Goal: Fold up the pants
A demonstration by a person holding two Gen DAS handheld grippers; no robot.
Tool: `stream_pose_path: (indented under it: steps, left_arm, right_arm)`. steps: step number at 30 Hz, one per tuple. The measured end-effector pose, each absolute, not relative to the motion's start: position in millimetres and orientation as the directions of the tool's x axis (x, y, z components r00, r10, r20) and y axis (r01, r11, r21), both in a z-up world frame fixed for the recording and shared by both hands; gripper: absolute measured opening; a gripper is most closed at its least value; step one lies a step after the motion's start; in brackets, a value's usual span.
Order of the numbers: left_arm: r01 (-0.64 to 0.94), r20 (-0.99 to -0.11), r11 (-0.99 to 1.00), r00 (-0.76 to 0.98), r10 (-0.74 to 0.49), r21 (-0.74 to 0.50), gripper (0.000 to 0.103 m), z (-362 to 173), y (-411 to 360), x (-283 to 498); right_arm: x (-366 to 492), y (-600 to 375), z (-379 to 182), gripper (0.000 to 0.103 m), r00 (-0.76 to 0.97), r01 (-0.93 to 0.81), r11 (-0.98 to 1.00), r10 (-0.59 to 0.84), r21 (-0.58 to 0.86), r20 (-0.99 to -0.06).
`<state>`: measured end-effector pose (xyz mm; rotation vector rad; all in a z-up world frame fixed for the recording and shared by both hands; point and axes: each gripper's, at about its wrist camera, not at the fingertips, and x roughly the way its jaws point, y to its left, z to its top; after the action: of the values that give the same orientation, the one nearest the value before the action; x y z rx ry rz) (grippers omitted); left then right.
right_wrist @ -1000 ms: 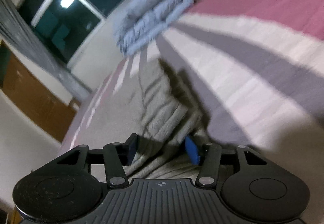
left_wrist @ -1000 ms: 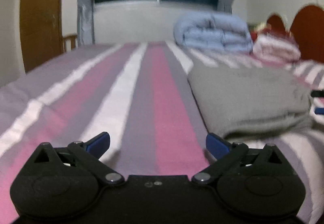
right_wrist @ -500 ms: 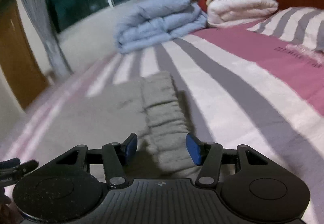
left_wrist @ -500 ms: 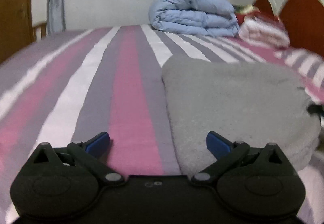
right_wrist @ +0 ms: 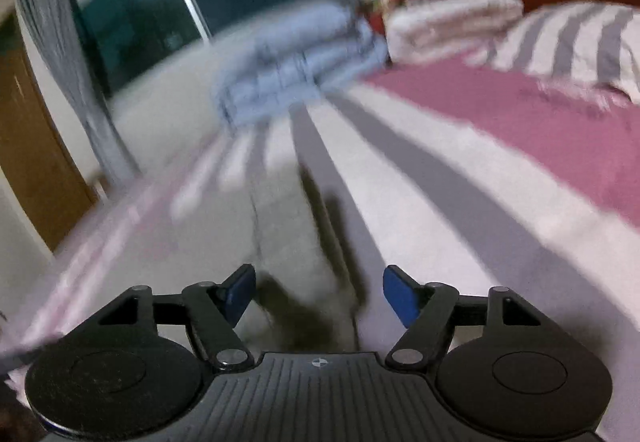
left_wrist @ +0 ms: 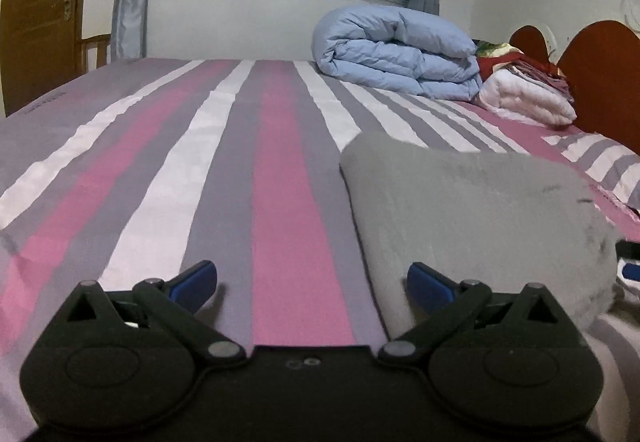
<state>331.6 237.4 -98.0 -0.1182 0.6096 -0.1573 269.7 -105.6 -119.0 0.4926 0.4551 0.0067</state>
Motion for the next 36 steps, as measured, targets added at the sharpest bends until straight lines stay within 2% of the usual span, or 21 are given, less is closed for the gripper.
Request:
stream_pose_path:
  steps: [3,5,12,15,17,19,20,24,26,28,33,35,36]
  left_arm:
    - [0.101,-0.558,0.976,0.807,-0.193,-0.193,0.096,-100,239,326]
    - [0.101,-0.557,0.975,0.807,-0.196,-0.197,0.096,-99,240,326]
    - [0.123,-0.553,0.970,0.804,-0.221,-0.208,0.096,-100,242,328]
    - [0.172,-0.553,0.958,0.786,-0.274,-0.230,0.096,-101,246,337]
    - [0.206,-0.560,0.938,0.759,-0.333,-0.278,0.093,-102,249,349]
    - [0.222,-0.573,0.910,0.717,-0.396,-0.350,0.076,-105,250,362]
    - [0.226,-0.578,0.890,0.692,-0.432,-0.395,0.072,-108,251,370]
    - [0.236,-0.562,0.829,0.638,-0.526,-0.507,0.073,-119,254,393]
    - [0.254,-0.535,0.771,0.593,-0.601,-0.584,0.073,-126,258,404]
    - [0.281,-0.508,0.709,0.535,-0.675,-0.647,0.073,-133,258,413]
    - [0.304,-0.465,0.609,0.430,-0.774,-0.732,0.071,-148,249,437]
    - [0.302,-0.467,0.591,0.394,-0.792,-0.748,0.068,-153,243,446]
    - [0.297,-0.488,0.608,0.390,-0.781,-0.736,0.056,-155,240,450]
  right_arm:
    - [267,-116,-117,0.073,0.910,0.062,0.842,0.173,0.536,-0.377]
    - [265,-120,-120,0.081,0.899,0.041,0.818,0.220,0.574,-0.378]
    - [274,-137,-124,0.081,0.877,0.063,0.759,0.268,0.648,-0.399]
    - [285,-147,-125,0.081,0.851,0.027,0.724,0.346,0.689,-0.396]
    - [295,-156,-126,0.081,0.836,0.019,0.705,0.378,0.709,-0.398]
    - [302,-164,-128,0.081,0.831,0.024,0.696,0.385,0.717,-0.402]
    - [304,-165,-129,0.081,0.824,0.016,0.692,0.400,0.722,-0.402]
    - [321,-169,-136,0.090,0.791,-0.006,0.670,0.458,0.743,-0.406]
    - [325,-171,-138,0.100,0.773,-0.039,0.636,0.508,0.771,-0.380]
    - [330,-172,-138,0.100,0.748,-0.074,0.618,0.554,0.783,-0.366]
    - [346,-175,-141,0.100,0.717,-0.118,0.588,0.608,0.800,-0.341]
    - [357,-171,-140,0.100,0.697,-0.125,0.596,0.622,0.793,-0.358]
    - [362,-163,-138,0.100,0.692,-0.125,0.606,0.621,0.785,-0.369]
